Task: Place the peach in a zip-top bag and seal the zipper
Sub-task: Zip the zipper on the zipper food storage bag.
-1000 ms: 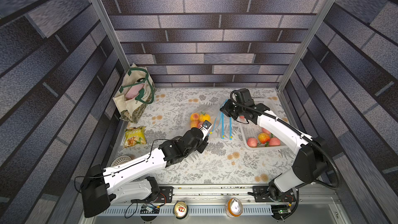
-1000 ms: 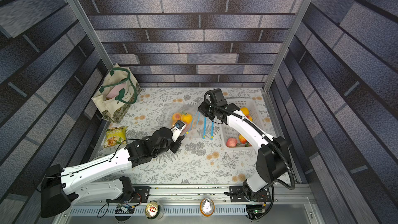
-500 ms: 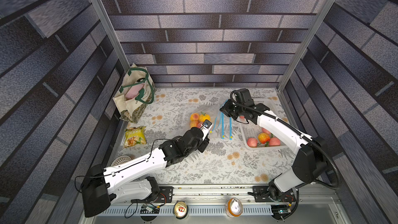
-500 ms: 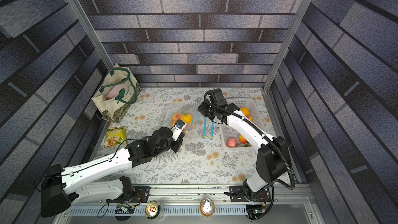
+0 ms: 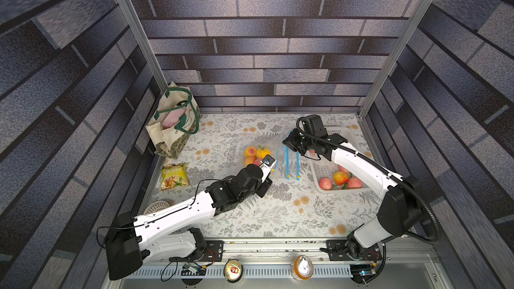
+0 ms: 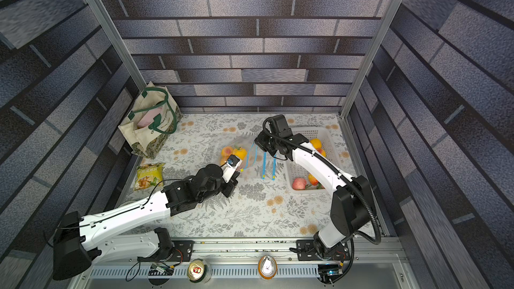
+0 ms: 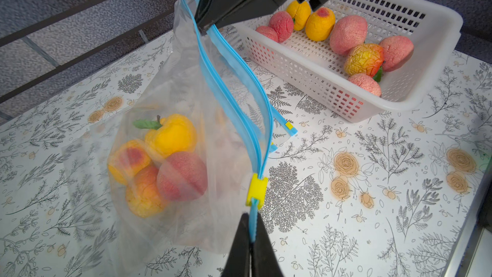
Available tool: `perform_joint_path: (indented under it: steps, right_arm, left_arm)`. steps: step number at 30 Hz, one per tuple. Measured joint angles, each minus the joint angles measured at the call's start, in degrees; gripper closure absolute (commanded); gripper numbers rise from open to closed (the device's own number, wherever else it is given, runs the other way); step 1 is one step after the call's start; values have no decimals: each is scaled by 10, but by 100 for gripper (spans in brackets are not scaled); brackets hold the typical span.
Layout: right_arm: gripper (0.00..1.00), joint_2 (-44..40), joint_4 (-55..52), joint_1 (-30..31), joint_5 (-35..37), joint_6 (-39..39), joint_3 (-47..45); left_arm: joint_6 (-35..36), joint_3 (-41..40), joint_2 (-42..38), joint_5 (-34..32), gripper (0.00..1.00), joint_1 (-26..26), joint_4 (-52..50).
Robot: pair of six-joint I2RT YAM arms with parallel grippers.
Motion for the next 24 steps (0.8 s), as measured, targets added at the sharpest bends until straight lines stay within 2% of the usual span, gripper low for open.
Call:
perform_joint_path:
  steps: [5, 6, 9, 10, 14, 18, 20, 24]
  right_arm:
    - [100, 0, 0, 0, 0, -1, 0]
    - [97, 0, 0, 0, 0, -3, 0]
    - [63, 0, -1, 0, 4, -37, 0]
    - [55, 0, -1, 0, 5, -62, 0]
    - [43, -1, -45, 0, 5, -224, 28]
    - [43, -38, -66, -1, 0, -405, 54]
    - [43, -66, -65, -2, -46, -491, 58]
    - [44, -95, -59, 8, -208, -677, 78]
  left_arm:
    - [1, 0, -1, 4, 100, 1, 0]
    - [1, -1, -2, 7, 100, 3, -1]
    - [1, -7, -21, 33, 100, 20, -8]
    - [2, -8, -31, 48, 100, 32, -12]
    - [9, -15, -79, 121, 100, 107, -29]
    - [14, -16, -112, 212, 100, 200, -48]
    - [17, -7, -113, 266, 100, 248, -69]
    - [51, 53, -83, 379, 100, 339, -148]
